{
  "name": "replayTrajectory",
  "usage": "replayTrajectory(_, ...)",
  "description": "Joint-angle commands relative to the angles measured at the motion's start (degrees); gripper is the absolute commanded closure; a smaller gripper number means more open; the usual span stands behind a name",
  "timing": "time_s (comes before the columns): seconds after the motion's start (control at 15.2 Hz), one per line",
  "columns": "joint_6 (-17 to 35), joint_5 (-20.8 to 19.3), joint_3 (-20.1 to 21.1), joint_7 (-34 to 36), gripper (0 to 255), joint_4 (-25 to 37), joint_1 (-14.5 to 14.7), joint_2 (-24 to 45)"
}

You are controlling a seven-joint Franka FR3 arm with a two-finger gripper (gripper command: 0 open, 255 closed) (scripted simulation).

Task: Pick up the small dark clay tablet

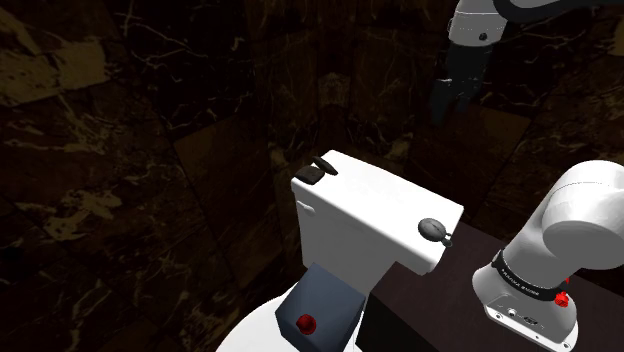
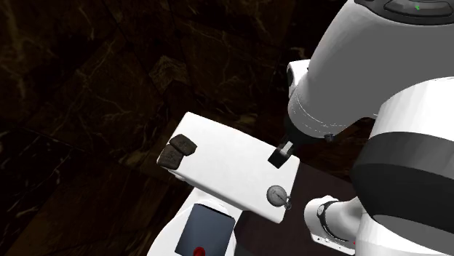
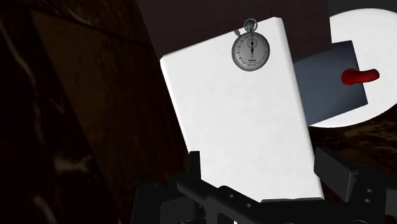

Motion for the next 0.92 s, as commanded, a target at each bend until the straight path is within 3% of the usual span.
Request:
replayTrajectory(0.0,0.0,0.0,0.0,0.0,0,0.0,0.0,0.0)
replayTrajectory(0.46,8.28,-1.58,7.7,8.64,0,4.41,0.92,15.43)
replayTrajectory(0.86,12.35,-5.98,13.33,16.93,0,11.67,0.77,30.34)
